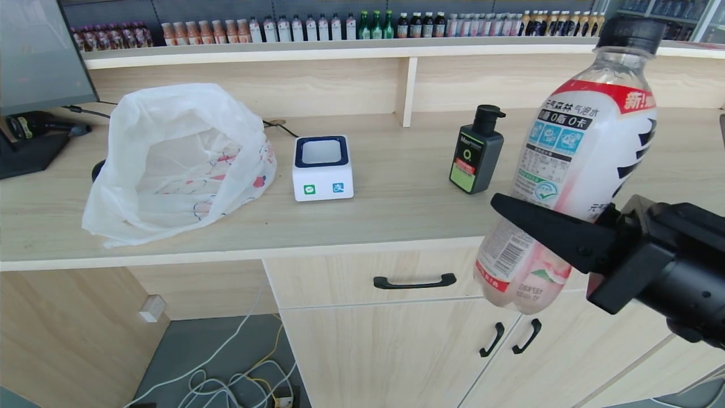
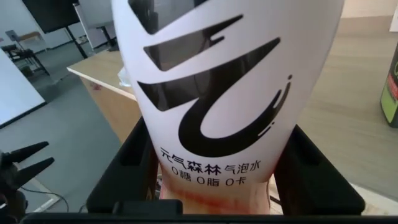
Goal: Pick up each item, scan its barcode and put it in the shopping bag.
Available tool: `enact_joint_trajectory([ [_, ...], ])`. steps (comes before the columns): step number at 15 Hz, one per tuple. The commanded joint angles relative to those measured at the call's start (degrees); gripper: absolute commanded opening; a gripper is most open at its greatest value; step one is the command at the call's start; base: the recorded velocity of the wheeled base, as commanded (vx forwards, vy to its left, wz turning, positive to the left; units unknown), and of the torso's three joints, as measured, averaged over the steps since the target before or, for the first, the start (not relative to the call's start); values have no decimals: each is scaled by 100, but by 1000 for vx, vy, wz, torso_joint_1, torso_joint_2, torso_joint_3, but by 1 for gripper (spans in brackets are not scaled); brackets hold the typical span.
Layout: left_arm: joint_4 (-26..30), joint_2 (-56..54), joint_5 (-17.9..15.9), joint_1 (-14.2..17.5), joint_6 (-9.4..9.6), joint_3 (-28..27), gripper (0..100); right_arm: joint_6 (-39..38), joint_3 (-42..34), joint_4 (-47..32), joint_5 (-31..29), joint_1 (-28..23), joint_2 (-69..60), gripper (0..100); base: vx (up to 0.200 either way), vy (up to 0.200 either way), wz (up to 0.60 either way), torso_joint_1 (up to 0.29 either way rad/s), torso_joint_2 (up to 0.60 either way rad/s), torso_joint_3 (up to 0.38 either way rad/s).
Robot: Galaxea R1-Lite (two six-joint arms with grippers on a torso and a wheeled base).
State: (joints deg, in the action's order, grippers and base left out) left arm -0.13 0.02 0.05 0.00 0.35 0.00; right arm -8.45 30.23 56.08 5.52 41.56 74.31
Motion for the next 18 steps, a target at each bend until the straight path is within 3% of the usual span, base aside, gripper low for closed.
enact_joint_trajectory([
  [1, -4, -2, 4, 0, 9, 0, 100, -254, -158, 0, 388, 1, -136, 0, 0, 0, 0, 0, 0, 0],
  [8, -4, -2, 4, 0, 0, 0, 100, -1449, -44, 0, 1838, 1, 74, 0, 0, 0, 0, 0, 0, 0],
  [12, -4, -2, -5, 0, 0, 0, 100, -1581, 264, 263, 2093, 10, 584, 0, 0, 0, 0, 0, 0, 0],
  [16, -4, -2, -5, 0, 0, 0, 100, -1783, 317, 905, 2981, 10, 1006, 0, 0, 0, 0, 0, 0, 0],
  [18, -4, -2, 4, 0, 0, 0, 100, -1827, 422, 905, 3042, 19, 1120, 0, 0, 0, 0, 0, 0, 0],
])
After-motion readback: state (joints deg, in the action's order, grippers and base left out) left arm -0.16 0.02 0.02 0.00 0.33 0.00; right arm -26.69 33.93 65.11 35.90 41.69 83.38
